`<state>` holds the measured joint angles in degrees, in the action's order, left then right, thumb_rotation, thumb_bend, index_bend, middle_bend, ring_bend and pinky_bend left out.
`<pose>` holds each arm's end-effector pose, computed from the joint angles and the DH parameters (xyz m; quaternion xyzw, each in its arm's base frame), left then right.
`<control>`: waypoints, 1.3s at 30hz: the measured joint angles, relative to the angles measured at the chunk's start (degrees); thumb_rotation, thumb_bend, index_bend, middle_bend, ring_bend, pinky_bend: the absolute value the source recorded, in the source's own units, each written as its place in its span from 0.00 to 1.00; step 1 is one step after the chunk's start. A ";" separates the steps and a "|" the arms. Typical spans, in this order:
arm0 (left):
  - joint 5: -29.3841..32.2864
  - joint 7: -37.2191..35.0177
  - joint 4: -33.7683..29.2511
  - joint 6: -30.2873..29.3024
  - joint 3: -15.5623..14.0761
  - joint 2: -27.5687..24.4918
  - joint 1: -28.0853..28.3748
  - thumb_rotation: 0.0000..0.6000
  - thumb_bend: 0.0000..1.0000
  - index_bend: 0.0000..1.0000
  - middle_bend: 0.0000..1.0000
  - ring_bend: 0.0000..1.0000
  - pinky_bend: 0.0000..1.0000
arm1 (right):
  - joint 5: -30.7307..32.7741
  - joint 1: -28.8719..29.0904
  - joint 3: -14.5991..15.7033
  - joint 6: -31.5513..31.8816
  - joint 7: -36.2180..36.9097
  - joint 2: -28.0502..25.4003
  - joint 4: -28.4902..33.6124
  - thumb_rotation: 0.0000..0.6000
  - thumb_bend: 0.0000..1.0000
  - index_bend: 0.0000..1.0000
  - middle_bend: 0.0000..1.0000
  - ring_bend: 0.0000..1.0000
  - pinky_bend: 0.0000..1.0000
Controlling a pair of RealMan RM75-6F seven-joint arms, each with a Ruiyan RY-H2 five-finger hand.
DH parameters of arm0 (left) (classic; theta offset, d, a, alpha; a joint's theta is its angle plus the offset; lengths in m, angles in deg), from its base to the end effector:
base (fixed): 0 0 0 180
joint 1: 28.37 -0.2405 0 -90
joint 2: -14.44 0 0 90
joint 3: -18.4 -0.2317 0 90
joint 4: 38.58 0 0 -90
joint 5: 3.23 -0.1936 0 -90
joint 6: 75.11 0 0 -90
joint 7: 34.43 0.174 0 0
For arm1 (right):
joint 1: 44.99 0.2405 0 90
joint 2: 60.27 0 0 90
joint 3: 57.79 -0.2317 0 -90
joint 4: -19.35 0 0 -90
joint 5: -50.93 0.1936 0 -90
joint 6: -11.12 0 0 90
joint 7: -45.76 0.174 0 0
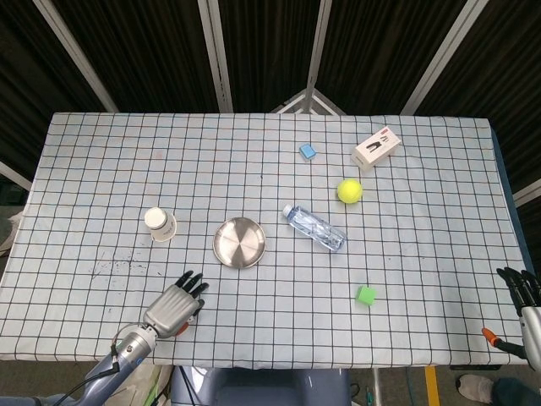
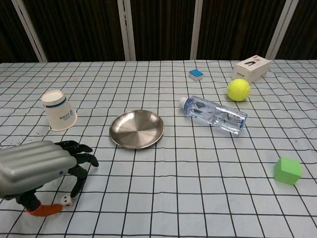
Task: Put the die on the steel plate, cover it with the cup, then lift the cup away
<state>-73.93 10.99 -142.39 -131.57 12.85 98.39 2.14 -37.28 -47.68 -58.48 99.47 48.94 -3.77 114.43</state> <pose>-0.1520 0.2148 -0.0404 -0.8629 -0.2900 -0.2267 0.3462 -0.2993 -0.1624 0.1981 0.5812 -0.4030 0.3542 0.6118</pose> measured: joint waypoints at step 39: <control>1.41 1.09 1.13 -1.90 -1.24 0.91 0.73 1.00 0.57 0.57 0.17 0.00 0.04 | 0.69 0.20 0.00 -0.72 0.22 -0.02 -0.03 1.00 0.13 0.12 0.14 0.10 0.03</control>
<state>-72.52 12.08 -141.26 -133.47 11.62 99.31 2.87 -36.59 -47.48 -58.48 98.75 49.16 -3.79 114.40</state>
